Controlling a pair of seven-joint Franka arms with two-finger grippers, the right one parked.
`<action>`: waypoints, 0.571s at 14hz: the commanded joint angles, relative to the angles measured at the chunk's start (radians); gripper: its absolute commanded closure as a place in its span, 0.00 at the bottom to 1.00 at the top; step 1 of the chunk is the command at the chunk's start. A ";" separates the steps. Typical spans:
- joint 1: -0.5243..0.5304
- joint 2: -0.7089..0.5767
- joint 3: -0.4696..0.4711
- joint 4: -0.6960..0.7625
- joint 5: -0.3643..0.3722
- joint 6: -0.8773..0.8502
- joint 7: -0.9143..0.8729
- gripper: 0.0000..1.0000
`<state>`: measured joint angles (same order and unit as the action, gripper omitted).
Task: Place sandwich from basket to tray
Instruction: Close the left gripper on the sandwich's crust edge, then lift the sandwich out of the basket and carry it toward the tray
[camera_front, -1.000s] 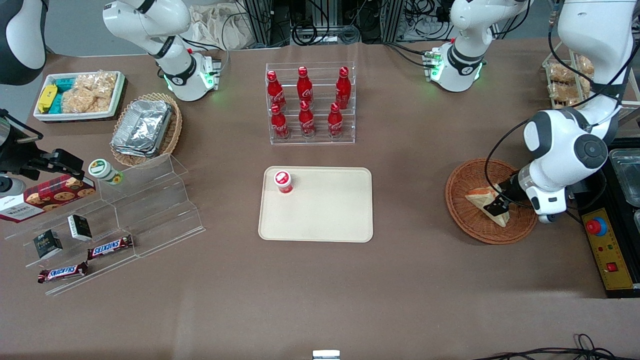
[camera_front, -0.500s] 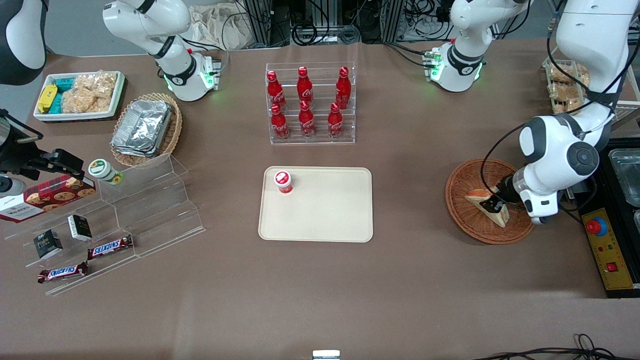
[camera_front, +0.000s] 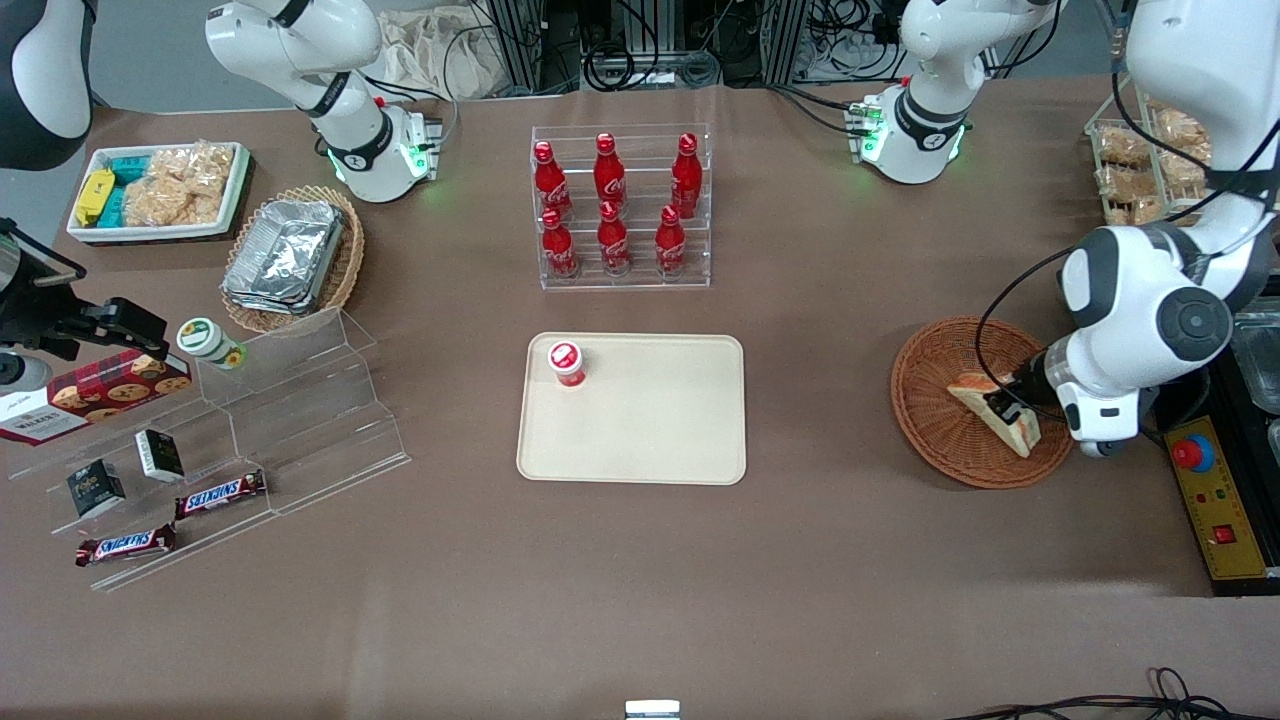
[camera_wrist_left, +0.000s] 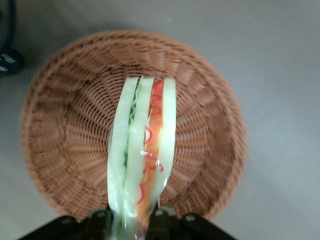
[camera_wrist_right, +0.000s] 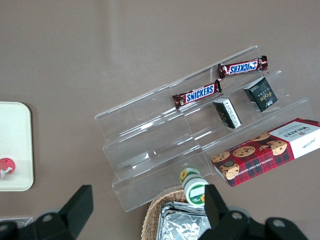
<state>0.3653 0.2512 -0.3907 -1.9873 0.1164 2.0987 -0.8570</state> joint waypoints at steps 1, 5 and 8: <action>-0.009 -0.023 -0.046 0.225 0.011 -0.295 0.048 1.00; -0.019 0.010 -0.160 0.540 0.008 -0.541 0.157 1.00; -0.074 0.089 -0.252 0.628 0.011 -0.543 0.223 1.00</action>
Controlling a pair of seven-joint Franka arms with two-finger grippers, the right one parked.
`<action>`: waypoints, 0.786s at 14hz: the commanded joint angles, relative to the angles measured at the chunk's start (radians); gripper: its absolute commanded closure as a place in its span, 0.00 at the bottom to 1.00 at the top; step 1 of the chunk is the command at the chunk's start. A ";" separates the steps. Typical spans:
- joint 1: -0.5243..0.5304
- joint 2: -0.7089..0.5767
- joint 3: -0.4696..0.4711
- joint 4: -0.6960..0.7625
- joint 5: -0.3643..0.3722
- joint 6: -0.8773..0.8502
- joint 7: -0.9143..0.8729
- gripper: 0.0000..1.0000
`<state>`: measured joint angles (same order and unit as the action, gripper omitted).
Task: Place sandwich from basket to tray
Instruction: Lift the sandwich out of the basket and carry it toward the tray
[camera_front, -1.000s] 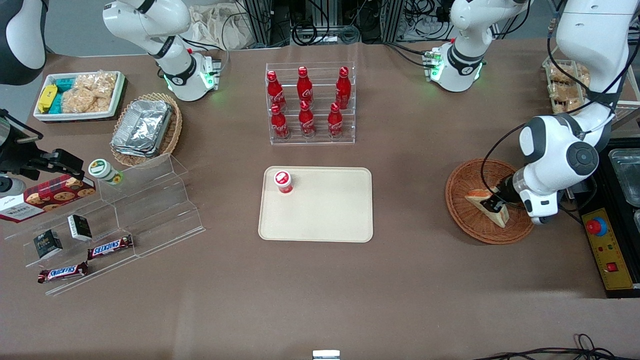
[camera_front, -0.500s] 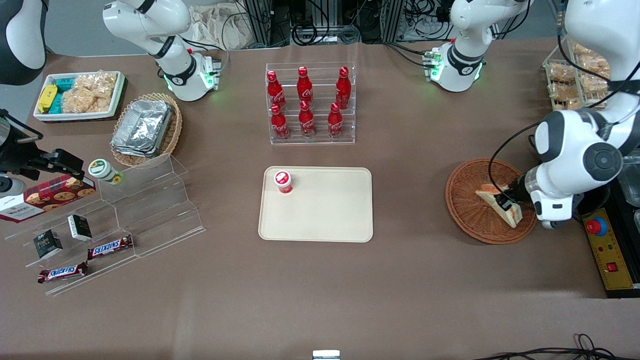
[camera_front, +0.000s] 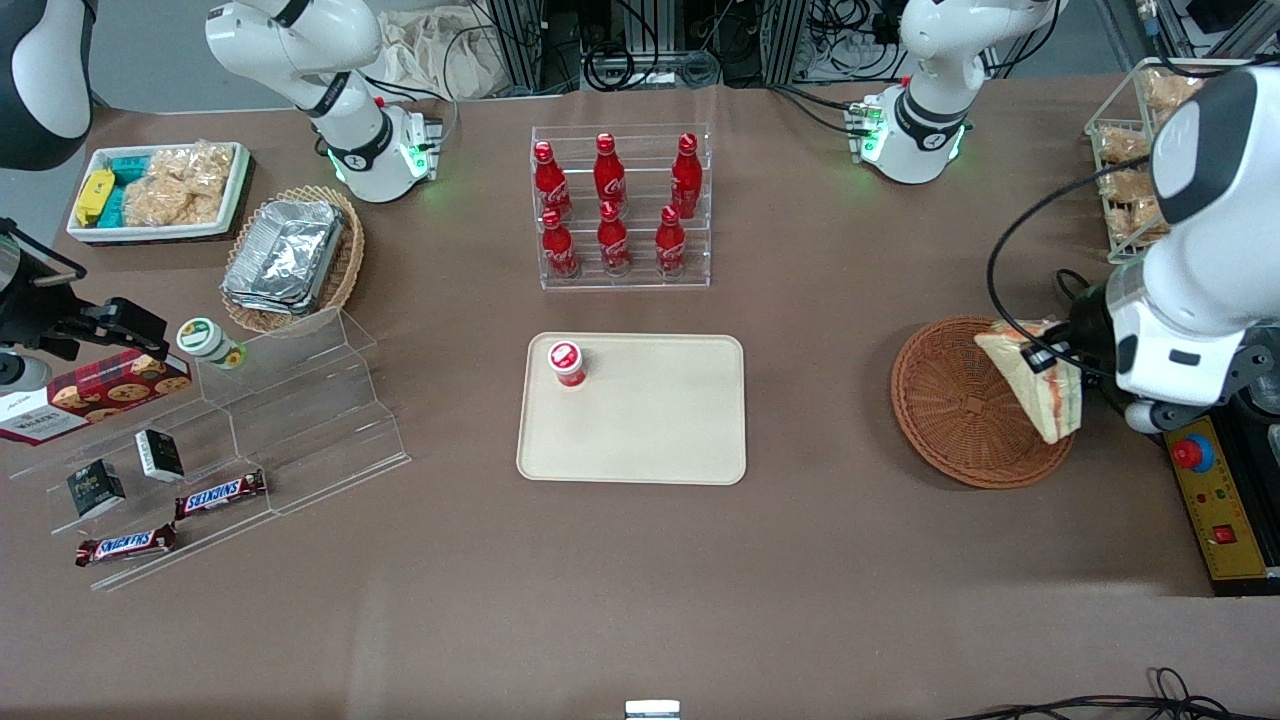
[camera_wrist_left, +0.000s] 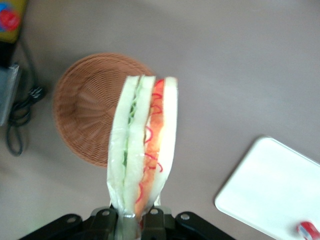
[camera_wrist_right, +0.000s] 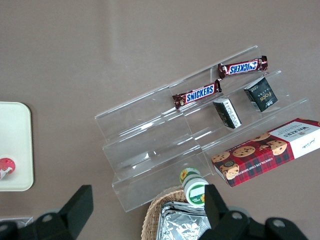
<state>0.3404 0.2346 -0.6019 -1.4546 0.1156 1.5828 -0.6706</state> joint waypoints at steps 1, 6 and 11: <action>-0.102 0.147 -0.041 0.124 0.013 -0.029 0.067 1.00; -0.349 0.365 -0.035 0.152 0.141 0.065 0.007 1.00; -0.460 0.538 -0.033 0.142 0.145 0.276 -0.144 1.00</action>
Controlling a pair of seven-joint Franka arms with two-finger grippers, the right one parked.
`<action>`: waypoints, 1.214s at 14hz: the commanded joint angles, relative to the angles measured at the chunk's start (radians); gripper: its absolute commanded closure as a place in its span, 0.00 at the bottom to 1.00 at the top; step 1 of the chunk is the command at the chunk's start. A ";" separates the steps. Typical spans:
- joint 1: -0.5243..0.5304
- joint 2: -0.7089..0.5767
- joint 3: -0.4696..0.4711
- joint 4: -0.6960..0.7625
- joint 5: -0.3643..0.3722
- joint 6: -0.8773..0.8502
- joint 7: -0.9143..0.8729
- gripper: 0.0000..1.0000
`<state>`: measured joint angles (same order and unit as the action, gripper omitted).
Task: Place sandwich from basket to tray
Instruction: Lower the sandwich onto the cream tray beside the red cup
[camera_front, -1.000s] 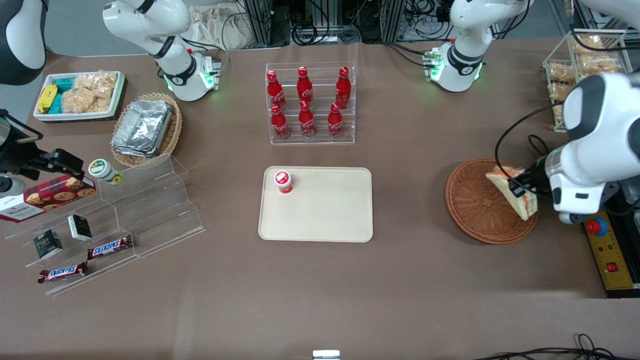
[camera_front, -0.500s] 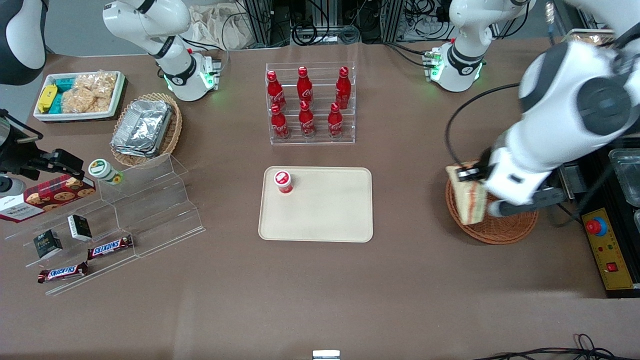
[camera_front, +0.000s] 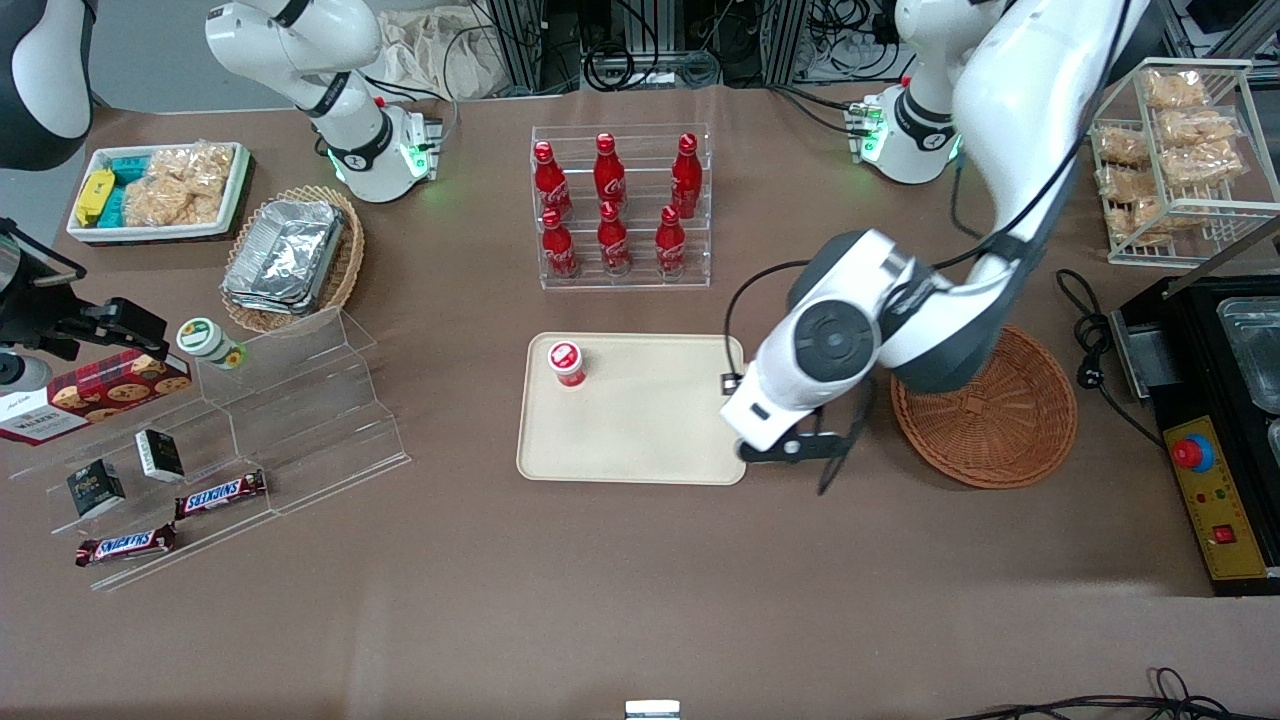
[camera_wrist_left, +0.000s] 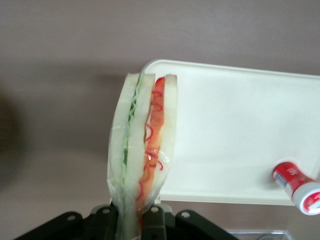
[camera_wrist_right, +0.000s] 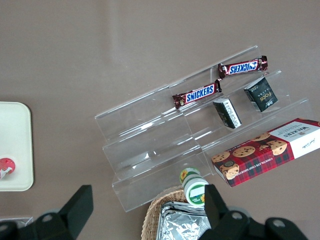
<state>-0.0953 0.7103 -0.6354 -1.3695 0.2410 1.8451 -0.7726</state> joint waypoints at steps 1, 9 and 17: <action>-0.041 0.083 0.003 0.056 0.026 0.034 -0.059 1.00; -0.110 0.150 0.051 -0.051 0.103 0.168 -0.140 0.93; -0.097 0.031 0.057 -0.053 0.106 0.080 -0.187 0.00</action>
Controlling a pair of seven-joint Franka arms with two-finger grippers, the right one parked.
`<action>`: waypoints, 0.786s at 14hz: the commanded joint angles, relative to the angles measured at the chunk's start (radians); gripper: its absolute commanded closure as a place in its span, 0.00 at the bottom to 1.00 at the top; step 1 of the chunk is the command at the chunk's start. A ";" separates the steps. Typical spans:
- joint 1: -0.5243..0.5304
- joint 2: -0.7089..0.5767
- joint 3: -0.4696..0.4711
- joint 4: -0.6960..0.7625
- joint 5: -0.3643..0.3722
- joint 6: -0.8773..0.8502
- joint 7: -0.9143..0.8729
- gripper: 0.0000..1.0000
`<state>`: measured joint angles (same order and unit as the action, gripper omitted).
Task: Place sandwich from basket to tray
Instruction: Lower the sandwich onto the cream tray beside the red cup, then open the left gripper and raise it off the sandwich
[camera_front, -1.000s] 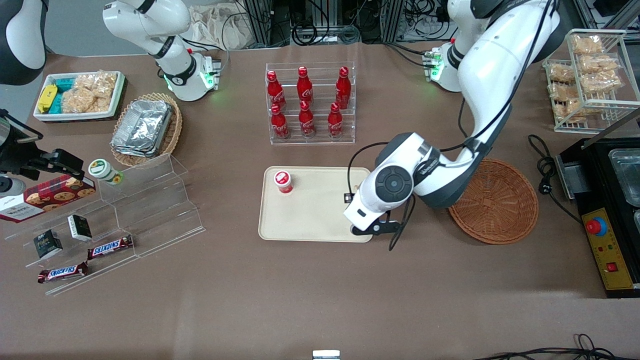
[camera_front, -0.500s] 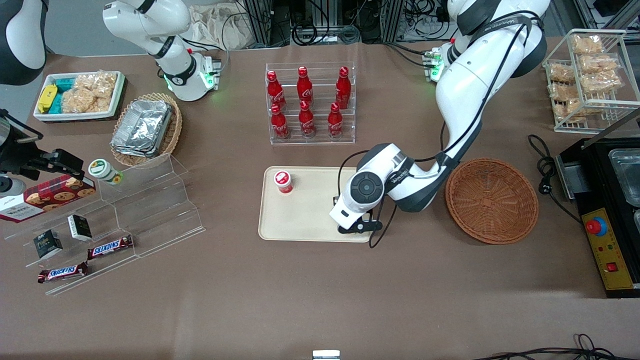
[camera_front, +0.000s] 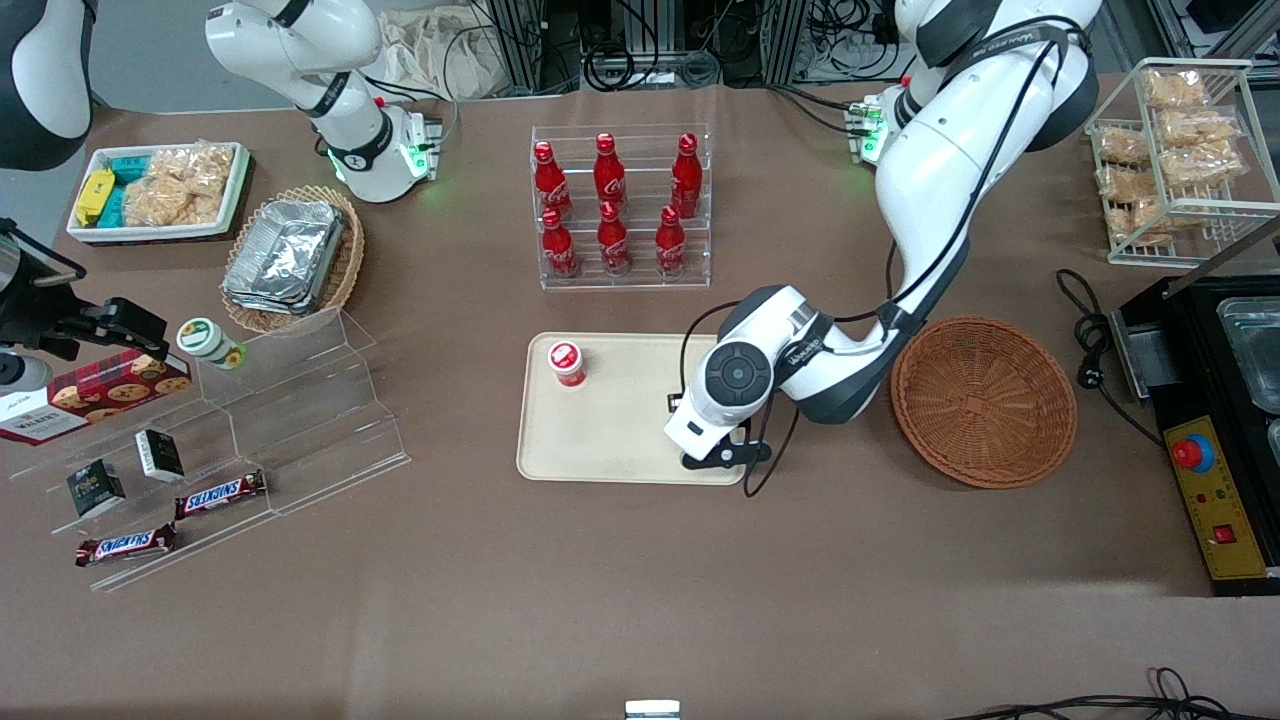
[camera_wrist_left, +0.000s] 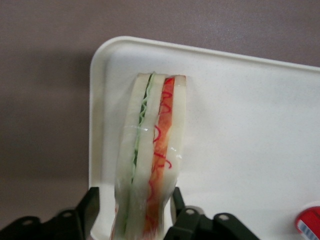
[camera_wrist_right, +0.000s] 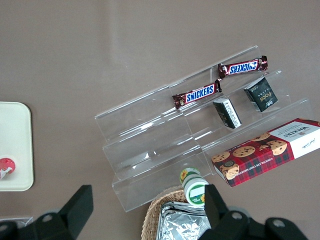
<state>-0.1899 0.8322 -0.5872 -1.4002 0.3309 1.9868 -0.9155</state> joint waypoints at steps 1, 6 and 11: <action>-0.002 -0.132 0.010 -0.025 0.016 -0.092 -0.054 0.00; 0.001 -0.433 0.125 -0.306 0.007 -0.057 -0.039 0.00; 0.000 -0.593 0.239 -0.437 -0.084 0.015 0.130 0.00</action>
<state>-0.1897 0.3307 -0.3904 -1.7690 0.2922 1.9801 -0.8528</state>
